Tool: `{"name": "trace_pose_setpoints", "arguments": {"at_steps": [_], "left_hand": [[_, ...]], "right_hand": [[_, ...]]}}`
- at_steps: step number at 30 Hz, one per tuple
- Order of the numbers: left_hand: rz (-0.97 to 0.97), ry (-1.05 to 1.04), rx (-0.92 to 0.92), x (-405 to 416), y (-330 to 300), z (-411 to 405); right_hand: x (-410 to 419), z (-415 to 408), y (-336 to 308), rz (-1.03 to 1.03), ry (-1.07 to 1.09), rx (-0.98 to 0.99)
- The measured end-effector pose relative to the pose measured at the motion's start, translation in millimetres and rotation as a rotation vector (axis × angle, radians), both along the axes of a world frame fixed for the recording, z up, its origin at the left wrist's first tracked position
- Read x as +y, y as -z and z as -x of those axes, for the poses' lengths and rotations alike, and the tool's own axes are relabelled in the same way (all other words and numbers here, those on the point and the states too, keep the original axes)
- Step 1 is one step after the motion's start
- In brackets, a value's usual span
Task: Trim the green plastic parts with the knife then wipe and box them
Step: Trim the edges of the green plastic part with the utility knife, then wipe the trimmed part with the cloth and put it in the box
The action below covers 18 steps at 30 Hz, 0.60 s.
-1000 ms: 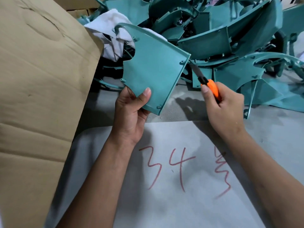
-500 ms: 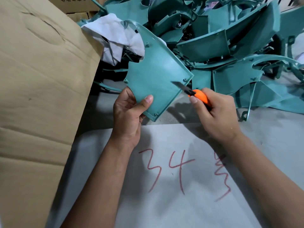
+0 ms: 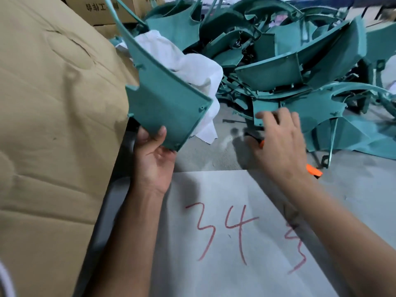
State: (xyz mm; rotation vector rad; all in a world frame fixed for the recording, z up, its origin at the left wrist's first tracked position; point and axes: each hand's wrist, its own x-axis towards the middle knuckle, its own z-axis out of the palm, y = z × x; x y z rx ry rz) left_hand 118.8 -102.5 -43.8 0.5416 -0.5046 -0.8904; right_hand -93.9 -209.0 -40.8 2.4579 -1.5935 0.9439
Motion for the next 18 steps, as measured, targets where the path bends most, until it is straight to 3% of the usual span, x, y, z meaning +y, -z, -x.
{"name": "trace_pose_setpoints", "arguments": {"at_steps": [2, 6, 11, 13, 18], "left_hand": [[-0.037, -0.034, 0.12, -0.9, 0.7, -1.8], [-0.16, -0.098, 0.249, -2.1, 1.0, -0.9], [-0.118, -0.128, 0.309, -4.7, 3.8, -4.3], [-0.127, -0.126, 0.296, -6.0, 2.5, -4.3], [-0.21, -0.127, 0.281, -9.0, -0.2, -2.5]], "right_hand": [[-9.6, -25.4, -16.0, 0.015, -0.155, 0.009], [-42.6, -89.0, -60.6, 0.16, -0.309, 0.322], [-64.6, -127.1, -92.5, 0.138, -0.42, 0.426], [-64.9, -116.3, -94.0, 0.14, -0.433, 0.219], [-55.0, -44.3, -100.1, 0.097, -0.33, -0.924]]}}
